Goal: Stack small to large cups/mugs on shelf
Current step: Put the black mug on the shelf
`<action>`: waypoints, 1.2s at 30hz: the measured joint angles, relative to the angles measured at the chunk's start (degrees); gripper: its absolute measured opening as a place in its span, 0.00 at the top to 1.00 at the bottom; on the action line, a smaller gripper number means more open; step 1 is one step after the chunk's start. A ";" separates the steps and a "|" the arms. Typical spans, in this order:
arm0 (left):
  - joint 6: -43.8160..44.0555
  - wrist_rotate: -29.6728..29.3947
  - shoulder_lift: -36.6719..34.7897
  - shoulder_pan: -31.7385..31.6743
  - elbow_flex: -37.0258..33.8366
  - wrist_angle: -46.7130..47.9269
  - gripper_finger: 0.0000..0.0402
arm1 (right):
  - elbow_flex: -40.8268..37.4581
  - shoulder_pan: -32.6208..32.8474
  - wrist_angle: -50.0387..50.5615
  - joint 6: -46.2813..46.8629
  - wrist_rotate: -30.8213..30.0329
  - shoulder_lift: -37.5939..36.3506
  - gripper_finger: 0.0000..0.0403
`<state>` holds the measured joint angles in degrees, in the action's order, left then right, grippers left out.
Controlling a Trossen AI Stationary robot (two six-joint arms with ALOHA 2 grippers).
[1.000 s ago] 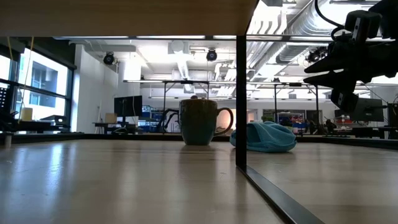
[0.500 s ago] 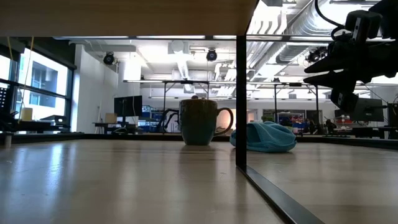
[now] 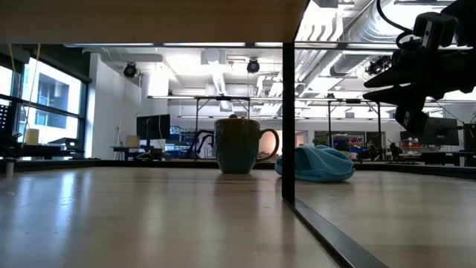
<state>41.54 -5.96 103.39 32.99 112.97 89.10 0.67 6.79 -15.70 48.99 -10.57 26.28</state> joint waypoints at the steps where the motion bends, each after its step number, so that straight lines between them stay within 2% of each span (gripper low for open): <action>1: -0.44 0.44 0.00 -0.02 0.00 -0.57 0.76 | 0.00 -0.02 0.00 0.00 0.00 0.01 0.80; 36: -2.71 3.29 -0.01 -0.02 0.00 -1.93 0.76 | 0.00 -0.02 0.04 -0.11 0.00 0.00 0.80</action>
<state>38.83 -2.68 103.38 32.97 112.97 87.18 0.67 6.76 -15.66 48.88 -10.57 26.28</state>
